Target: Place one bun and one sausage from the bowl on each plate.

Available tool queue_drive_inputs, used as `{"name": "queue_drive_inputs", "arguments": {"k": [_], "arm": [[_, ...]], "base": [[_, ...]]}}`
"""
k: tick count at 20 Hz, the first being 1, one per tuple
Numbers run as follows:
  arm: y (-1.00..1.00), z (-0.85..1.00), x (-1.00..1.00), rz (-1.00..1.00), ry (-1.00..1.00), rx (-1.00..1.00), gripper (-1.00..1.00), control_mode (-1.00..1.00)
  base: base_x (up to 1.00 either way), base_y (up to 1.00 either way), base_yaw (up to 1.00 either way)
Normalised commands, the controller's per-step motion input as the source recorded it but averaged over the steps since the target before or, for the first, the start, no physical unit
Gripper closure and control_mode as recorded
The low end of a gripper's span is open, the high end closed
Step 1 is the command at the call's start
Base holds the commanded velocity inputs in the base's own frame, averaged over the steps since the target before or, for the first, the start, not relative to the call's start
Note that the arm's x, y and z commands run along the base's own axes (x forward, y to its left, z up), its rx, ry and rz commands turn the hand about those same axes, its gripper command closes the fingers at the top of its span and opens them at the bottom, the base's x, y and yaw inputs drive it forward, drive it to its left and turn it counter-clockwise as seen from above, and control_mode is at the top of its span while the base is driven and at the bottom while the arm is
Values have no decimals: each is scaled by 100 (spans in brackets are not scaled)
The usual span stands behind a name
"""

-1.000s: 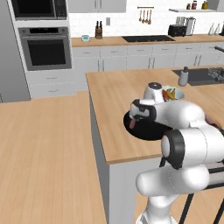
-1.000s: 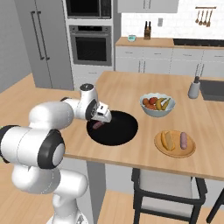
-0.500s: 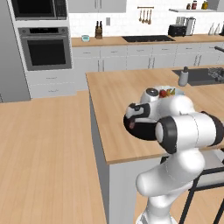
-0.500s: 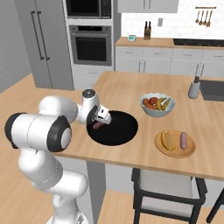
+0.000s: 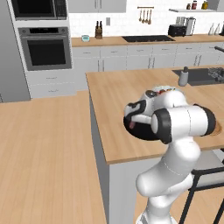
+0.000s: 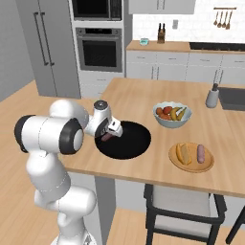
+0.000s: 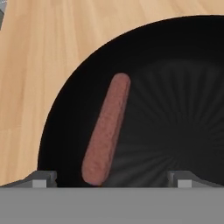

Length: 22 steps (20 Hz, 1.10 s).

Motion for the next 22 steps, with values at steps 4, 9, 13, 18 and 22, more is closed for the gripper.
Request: {"name": "queue_drive_inputs", "arguments": {"k": [4,9,13,18,22], "arm": [[1,-14,29,0,0,0,-100,-100],[0,-39,15,0,0,0,-100,-100],[0,-37,16,0,0,0,-100,-100],[0,-21,14,0,0,0,-100,-100],[0,-10,18,0,0,0,-100,-100]], "base": [[0,0,0],[0,0,0],[0,0,0],[0,0,0],[0,0,0]]}}
